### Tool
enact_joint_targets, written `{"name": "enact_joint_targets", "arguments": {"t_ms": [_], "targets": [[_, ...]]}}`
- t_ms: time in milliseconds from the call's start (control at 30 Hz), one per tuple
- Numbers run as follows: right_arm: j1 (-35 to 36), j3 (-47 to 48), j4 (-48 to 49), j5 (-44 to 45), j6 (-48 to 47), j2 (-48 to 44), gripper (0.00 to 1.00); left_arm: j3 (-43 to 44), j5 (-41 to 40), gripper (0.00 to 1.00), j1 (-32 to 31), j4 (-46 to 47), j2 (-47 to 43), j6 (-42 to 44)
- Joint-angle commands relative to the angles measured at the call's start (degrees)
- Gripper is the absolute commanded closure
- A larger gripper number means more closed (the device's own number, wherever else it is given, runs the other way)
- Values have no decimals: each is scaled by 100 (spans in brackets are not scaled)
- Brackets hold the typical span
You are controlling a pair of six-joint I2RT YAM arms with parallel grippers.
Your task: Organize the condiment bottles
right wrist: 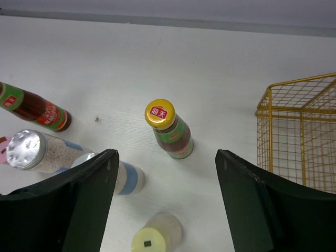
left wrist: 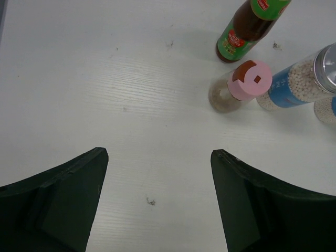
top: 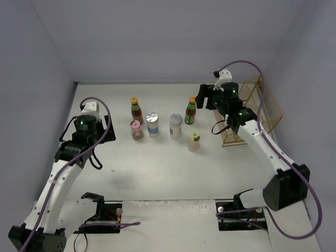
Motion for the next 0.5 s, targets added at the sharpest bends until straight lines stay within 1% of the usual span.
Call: {"name": "enact_joint_targets", "arguments": {"t_ms": [0,67,200,400,467], "targets": [[33,320,919,-87,-173,477,25,471,-61,20,82,738,391,-62],[77,294,1094,-52,-217,689,24,489,80,20,178,765,488,-45],[147,285,1254,-61,-261,971,21,69,334,20,363,1028,358,34],[349,434,1394,97,-341,1340,21,-64,11,20,372,915,252,166],[419,487,1403,176,-376,1480,25,-117,-42,20,372,888,199,166]]}}
